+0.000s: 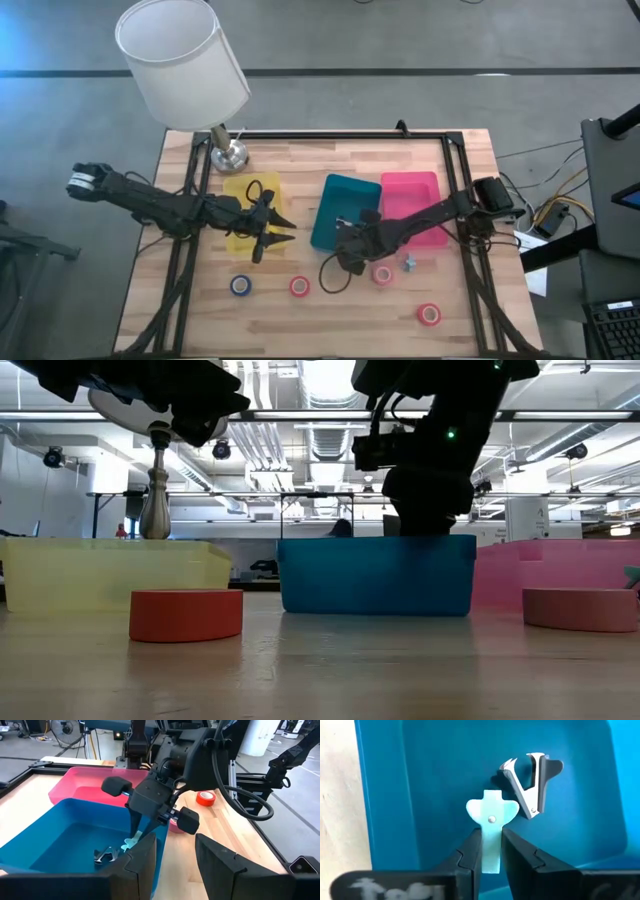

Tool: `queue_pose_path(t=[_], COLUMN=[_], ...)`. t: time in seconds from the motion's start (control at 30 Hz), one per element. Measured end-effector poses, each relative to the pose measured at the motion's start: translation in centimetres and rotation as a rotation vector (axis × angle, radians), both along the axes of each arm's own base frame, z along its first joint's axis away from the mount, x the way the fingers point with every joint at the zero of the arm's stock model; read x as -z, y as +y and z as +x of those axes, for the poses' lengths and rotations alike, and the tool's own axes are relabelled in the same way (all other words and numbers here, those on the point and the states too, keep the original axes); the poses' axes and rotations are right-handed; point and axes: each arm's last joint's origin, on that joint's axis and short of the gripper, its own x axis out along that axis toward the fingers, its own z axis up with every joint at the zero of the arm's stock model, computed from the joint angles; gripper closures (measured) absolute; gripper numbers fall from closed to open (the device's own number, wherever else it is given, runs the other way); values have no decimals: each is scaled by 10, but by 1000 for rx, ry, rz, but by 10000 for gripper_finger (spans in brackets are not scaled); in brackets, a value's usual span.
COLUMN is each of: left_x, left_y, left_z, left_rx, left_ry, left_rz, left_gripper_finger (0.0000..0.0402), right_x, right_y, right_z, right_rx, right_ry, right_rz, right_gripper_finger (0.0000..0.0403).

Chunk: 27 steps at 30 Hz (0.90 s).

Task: Pick and place Stapler, Stapler remover, tape
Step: Put the left light blue staple remover into the blue bin, then put the light blue staple remover into the blue bin

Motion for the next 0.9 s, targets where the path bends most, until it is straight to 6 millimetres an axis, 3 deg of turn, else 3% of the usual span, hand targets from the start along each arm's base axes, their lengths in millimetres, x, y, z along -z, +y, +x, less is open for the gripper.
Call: queue_pose_path(t=[0.4,0.7,0.9], left_x=[0,0,0], left_y=[0,0,0], left_z=[0,0,0], left_rx=[-2,-2,-1], left_ry=[1,2,2], left_rz=[-13,-13,-14], left_gripper_finger=[261,261,261], right_x=[-2,-35,-50], right_y=[0,15,35], right_z=[0,5,-15], right_rx=[-7,-2,23], right_ry=[15,-8,-24], right_rz=[-6,8,30], right_gripper_finger=[285,270,270])
